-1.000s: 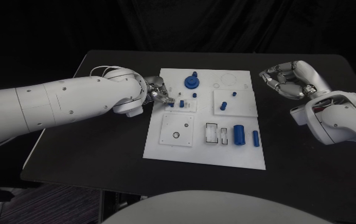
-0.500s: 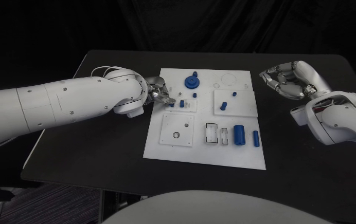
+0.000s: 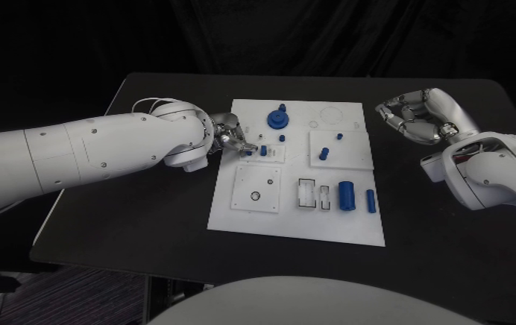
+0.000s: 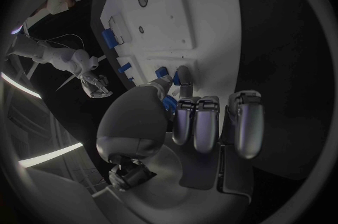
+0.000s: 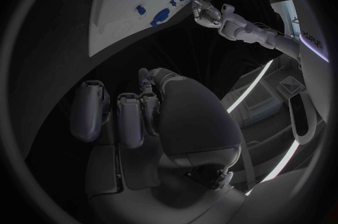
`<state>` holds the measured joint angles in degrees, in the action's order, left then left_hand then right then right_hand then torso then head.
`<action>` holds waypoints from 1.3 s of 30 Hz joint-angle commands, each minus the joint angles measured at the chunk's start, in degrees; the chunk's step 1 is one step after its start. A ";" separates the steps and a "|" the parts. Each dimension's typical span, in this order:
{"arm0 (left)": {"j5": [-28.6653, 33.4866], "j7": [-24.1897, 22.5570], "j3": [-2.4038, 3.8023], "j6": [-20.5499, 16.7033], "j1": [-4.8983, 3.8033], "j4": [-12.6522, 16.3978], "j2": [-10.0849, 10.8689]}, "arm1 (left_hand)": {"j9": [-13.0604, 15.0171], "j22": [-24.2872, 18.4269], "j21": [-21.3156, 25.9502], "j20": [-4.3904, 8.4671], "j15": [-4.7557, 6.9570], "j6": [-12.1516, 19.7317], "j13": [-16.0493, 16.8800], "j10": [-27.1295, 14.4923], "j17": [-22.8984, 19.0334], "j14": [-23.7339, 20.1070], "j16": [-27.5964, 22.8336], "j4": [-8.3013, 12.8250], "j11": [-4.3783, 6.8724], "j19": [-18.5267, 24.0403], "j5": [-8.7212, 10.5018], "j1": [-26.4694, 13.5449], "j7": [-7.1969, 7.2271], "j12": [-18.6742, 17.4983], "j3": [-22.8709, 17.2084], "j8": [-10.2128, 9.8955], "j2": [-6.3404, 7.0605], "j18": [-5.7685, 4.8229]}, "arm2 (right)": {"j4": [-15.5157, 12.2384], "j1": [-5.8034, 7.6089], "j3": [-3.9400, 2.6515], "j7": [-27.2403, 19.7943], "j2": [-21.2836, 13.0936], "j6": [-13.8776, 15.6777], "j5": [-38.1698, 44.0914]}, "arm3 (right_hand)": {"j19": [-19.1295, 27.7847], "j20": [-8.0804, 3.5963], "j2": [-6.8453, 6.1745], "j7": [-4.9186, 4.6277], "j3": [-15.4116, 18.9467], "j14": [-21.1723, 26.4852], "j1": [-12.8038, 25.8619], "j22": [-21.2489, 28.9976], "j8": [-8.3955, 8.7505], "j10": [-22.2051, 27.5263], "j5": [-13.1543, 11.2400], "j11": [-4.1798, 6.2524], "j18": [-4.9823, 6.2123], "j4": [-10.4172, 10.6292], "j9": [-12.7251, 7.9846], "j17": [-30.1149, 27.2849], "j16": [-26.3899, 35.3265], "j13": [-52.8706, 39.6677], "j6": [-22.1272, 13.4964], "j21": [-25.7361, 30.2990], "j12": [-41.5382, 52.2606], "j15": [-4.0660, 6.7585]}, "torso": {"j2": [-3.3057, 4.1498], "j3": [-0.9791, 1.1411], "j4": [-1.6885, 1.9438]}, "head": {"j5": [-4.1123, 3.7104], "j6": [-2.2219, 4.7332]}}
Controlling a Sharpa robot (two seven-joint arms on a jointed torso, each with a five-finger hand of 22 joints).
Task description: Assemble the parts on the task board
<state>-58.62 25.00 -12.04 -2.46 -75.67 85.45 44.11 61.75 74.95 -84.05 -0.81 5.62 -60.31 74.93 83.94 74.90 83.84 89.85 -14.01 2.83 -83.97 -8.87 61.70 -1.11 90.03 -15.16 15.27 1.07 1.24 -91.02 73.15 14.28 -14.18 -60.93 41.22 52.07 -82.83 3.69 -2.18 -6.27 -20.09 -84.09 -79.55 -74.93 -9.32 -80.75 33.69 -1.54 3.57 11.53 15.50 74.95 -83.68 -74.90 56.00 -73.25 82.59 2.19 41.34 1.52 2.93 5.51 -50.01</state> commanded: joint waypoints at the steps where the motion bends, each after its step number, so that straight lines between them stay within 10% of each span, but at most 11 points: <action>1: -0.19 -0.31 -0.04 1.18 0.19 -0.10 -0.05 | -0.16 9.69 0.48 -0.48 -0.47 -0.20 15.07 6.06 15.10 6.16 0.15 -1.67 -0.37 -1.38 1.00 -2.13 -0.40 -0.03 2.36 -0.48 0.11 0.86 | 0.01 -0.17 -0.04 1.15 -0.01 -0.22 0.22 | -0.33 -0.10 0.22 0.01 -0.03 -3.82 -0.46 -9.03 -0.22 -0.38 0.26 0.06 0.31 -0.45 0.10 6.87 0.16 -3.92 -0.32 -0.04 0.14 0.35 | 0.01 0.02 -0.06 | 0.11 0.01; 10: -0.19 0.70 -0.04 1.80 0.20 -0.54 -0.08 | -0.44 9.51 1.11 -0.76 -0.74 -0.03 15.07 6.06 15.10 6.16 0.15 -2.79 -0.66 -1.10 5.74 -10.43 -0.70 -0.03 11.50 -1.45 -1.39 1.02 | 0.05 -0.18 -0.04 1.57 0.01 -0.64 0.22 | -0.31 -0.10 0.24 0.02 -0.07 -3.82 -0.44 -9.02 -0.25 -0.40 0.27 0.06 0.32 -0.50 0.11 6.82 0.20 -3.93 -0.31 0.02 0.16 0.36 | 0.03 0.03 -0.02 | 0.17 0.01; 26: -0.19 -2.49 -0.04 1.50 0.20 -1.17 -0.04 | -0.35 9.19 1.99 -1.13 -1.12 0.61 15.07 6.06 15.10 6.16 0.15 -2.84 -1.07 -0.60 5.37 -14.64 -1.07 -0.03 17.93 -2.07 -5.94 1.23 | 0.07 -0.19 -0.04 1.86 0.03 -1.04 0.22 | -0.33 -0.10 0.25 0.02 -0.08 -3.82 -0.43 -9.04 -0.28 -0.44 0.27 0.06 0.31 -0.50 0.12 6.84 0.18 -3.98 -0.28 -0.03 0.20 0.36 | 0.03 0.01 -0.01 | 0.34 0.01; 32: -0.24 -8.42 -0.04 -5.02 0.20 -0.77 0.58 | 0.24 9.77 1.43 -1.20 -1.15 0.19 15.07 6.06 15.10 6.16 0.15 -2.75 -1.04 -1.03 5.32 -15.52 -0.99 -0.03 20.62 -1.55 -9.57 1.05 | -0.05 -0.19 -0.04 1.58 -0.12 -0.74 0.22 | -0.33 -0.10 0.25 0.02 -0.08 -3.82 -0.43 -9.04 -0.28 -0.44 0.27 0.06 0.31 -0.50 0.12 6.84 0.18 -3.98 -0.28 -0.03 0.20 0.36 | 0.03 0.01 0.03 | 0.09 0.01; 39: -3.60 -13.49 -0.03 -16.36 0.16 0.89 2.45 | 3.60 12.16 -1.74 -0.25 -0.11 -1.61 15.07 6.06 15.10 6.16 0.15 -2.71 0.11 -3.36 4.97 -11.58 0.29 -0.03 25.96 2.36 -9.02 0.10 | -0.25 -0.19 -0.04 1.25 -0.56 -0.46 0.22 | -0.34 -0.10 0.29 0.04 -0.11 -3.83 -0.40 -9.04 -0.33 -0.46 0.27 0.07 0.31 -0.53 0.14 6.86 0.16 -3.98 -0.21 -0.01 0.21 0.36 | 0.00 0.04 0.06 | -0.57 0.01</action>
<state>-59.84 16.67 -12.12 -11.13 -75.55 86.00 46.49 64.92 74.93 -85.51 -1.53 5.03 -61.50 74.93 83.85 74.90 84.08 89.85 -16.74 2.53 -84.12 -3.78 49.57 -0.74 90.03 10.22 17.18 -7.95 1.74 -91.11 73.11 14.28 -13.51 -61.36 40.51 52.07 -82.83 3.69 -2.18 -6.27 -20.25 -84.09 -79.55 -74.91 -9.32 -80.75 33.69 -1.54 3.57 11.38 15.60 74.93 -83.68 -74.93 56.00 -73.25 82.59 2.19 41.37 1.53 2.97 5.11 -50.01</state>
